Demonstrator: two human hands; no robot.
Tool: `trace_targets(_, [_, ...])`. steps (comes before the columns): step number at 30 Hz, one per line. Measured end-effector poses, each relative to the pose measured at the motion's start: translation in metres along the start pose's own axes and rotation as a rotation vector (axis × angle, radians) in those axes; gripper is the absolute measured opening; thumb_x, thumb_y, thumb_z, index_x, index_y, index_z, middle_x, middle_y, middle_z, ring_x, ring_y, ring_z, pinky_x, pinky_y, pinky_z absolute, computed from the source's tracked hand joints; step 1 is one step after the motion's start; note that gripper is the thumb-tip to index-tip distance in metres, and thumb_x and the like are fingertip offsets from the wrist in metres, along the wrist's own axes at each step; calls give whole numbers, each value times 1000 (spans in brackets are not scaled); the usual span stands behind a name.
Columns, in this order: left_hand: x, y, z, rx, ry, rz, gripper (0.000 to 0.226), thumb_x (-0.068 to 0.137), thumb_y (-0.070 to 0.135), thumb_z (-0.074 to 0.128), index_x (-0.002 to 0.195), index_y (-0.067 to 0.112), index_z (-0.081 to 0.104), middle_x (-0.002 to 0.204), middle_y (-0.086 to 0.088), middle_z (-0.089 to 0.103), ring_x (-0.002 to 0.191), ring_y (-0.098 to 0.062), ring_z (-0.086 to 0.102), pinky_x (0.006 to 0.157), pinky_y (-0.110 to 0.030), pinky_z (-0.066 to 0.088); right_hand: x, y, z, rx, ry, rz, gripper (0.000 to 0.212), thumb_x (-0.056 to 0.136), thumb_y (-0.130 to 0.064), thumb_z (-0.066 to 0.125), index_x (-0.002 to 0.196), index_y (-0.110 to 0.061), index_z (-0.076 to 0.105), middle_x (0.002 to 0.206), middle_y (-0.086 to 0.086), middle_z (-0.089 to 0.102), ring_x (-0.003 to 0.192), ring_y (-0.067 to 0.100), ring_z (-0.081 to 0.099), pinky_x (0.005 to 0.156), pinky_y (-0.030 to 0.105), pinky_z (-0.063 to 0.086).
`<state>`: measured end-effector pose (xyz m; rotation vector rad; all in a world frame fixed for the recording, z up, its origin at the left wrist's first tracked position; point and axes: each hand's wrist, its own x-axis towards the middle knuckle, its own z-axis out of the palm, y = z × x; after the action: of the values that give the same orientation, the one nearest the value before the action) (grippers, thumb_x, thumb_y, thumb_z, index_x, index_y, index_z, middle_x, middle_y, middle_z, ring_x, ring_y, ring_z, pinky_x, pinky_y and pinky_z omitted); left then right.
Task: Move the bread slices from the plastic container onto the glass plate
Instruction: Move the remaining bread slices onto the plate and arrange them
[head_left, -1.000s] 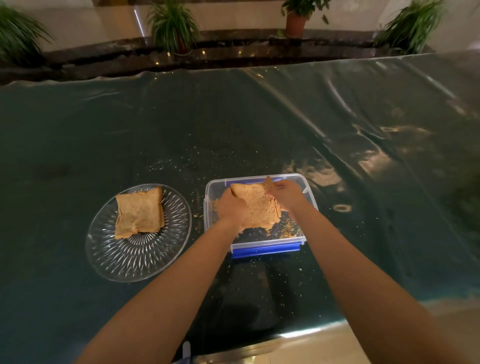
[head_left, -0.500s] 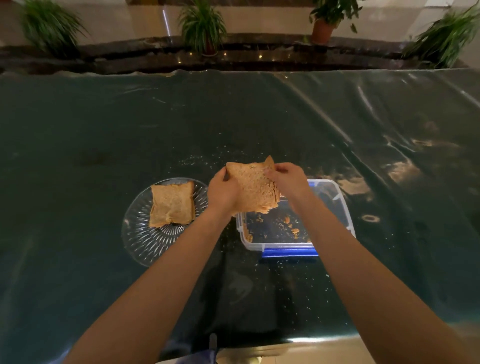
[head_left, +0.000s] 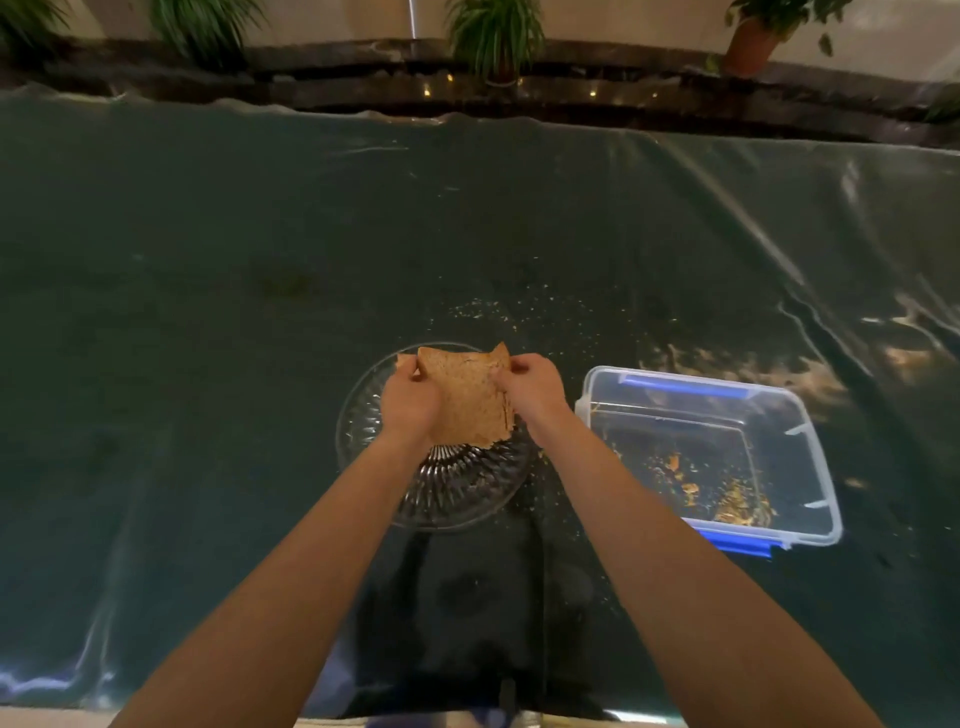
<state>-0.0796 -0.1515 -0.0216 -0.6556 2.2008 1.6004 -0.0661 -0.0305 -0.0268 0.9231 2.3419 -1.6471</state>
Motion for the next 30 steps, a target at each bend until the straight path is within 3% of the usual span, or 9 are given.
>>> trace_targets(4, [15,-4,-10,50,17,1,45,94,4,34,134,16,54,123,-1,61,103,-17,53,83,-28,41,8,1,24,-44,26,-13,34,88,-17,56,121,-6,58,119,10,64,109,24,59,82,29,44])
trace_targets(8, [28,-7,-14,127,25,7,43,94,6,37,133,13,55,129,-5,62,118,-24,57,94,-34,46,15,1,39,-98,73,-31,34,90,-17,54,122,-6,57,122,12,64,112,25,59,90,31,45])
trace_targets(11, [35,-10,-16,172,25,20,44,94,6,39,136,13,52,132,-6,61,121,-26,56,102,-38,47,20,3,48,-139,94,-59,33,92,-16,51,122,-3,58,118,13,64,104,25,62,77,24,42])
trace_targets(14, [41,-14,-16,226,22,66,46,95,5,40,140,11,48,135,-7,58,123,-25,55,101,-35,45,24,10,56,-173,127,-79,29,91,-16,52,116,-5,62,114,15,64,95,25,64,74,25,47])
trace_targets(17, [46,-18,-17,281,13,108,44,93,3,41,135,6,52,128,-11,61,117,-28,58,99,-35,46,22,16,61,-193,173,-101,28,89,-17,56,115,-7,62,116,15,57,100,26,59,84,29,48])
trace_targets(19, [54,-26,-15,301,9,116,41,90,4,42,127,3,57,119,-17,64,111,-33,61,97,-42,50,19,19,63,-174,185,-105,31,89,-17,56,119,-8,56,121,13,52,107,25,55,91,30,45])
trace_targets(22, [59,-32,-16,348,1,104,39,86,7,43,122,0,58,118,-24,61,112,-43,55,96,-51,49,16,21,64,-139,189,-103,32,91,-18,54,122,-9,52,125,11,49,100,14,50,87,24,39])
trace_targets(26, [53,-27,-23,312,-62,64,48,91,16,44,138,11,47,139,-11,43,132,-31,36,111,-40,33,15,25,66,-92,199,-127,35,91,-22,53,123,-11,52,122,9,54,100,10,48,92,25,41])
trace_targets(30, [52,-28,-27,181,-178,11,51,91,23,45,141,17,43,135,-3,54,122,-23,52,103,-38,45,14,26,71,-134,121,-104,40,89,-26,54,126,-10,51,121,9,58,111,21,53,101,41,46])
